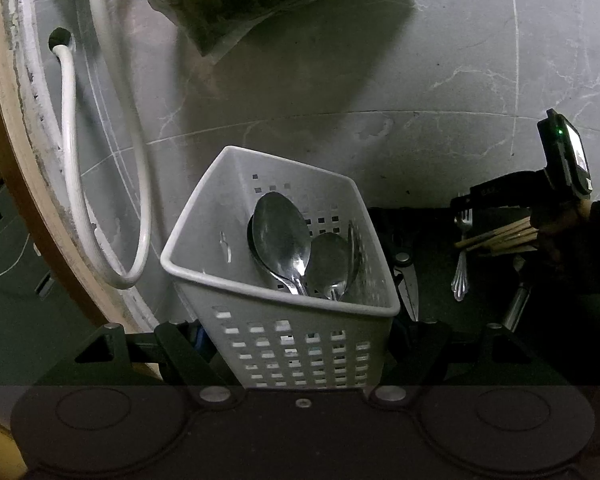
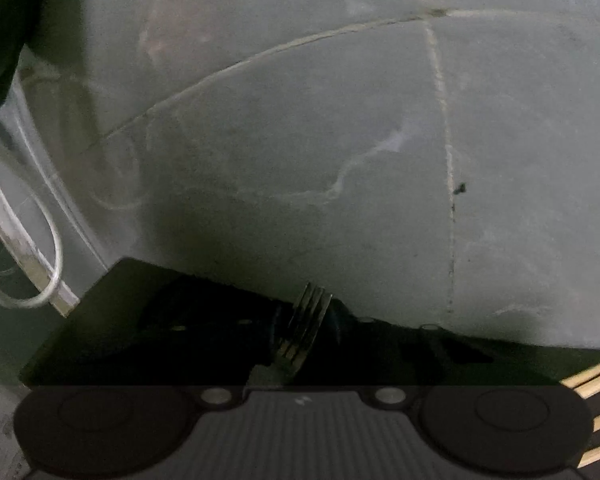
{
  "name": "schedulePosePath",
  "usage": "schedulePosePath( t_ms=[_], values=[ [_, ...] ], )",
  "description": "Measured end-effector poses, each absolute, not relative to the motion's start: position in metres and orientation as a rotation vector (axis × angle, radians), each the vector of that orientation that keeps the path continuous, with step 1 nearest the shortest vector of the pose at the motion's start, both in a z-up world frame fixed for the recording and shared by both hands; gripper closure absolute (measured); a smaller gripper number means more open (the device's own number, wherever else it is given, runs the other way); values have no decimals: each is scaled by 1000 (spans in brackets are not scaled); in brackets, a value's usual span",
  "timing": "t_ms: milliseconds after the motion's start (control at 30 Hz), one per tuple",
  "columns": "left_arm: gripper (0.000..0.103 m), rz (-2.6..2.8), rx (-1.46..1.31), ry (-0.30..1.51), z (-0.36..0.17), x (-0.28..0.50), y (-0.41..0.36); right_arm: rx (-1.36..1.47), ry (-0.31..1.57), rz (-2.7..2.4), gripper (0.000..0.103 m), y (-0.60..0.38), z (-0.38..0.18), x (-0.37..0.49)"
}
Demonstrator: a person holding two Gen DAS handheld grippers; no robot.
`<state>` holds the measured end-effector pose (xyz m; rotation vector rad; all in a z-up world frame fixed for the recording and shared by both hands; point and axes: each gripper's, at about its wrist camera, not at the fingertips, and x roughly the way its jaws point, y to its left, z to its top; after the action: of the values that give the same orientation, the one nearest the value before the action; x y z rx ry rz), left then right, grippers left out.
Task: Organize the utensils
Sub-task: 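Return the right tool to the pile and grasp a silver fork, then lift the fork over the holder and open the right tool to drop it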
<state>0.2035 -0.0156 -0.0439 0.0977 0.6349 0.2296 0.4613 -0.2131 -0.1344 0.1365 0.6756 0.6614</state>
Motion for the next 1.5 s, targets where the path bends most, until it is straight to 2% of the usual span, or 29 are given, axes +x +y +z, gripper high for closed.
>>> schedulePosePath(
  t_ms=[100,200,333,1500],
  values=[
    [23,220,103,627,-45,202,-15,181,688,652,81,-218,-135,463],
    [23,199,105,625,-45,200,-12,207,699,641,97,-220,-131,461],
    [23,157,117,623,-45,195,-6,234,704,585,100,-221,-125,450],
    [24,-168,217,541,-51,170,41,276,355,246,101,-200,-35,223]
  ],
)
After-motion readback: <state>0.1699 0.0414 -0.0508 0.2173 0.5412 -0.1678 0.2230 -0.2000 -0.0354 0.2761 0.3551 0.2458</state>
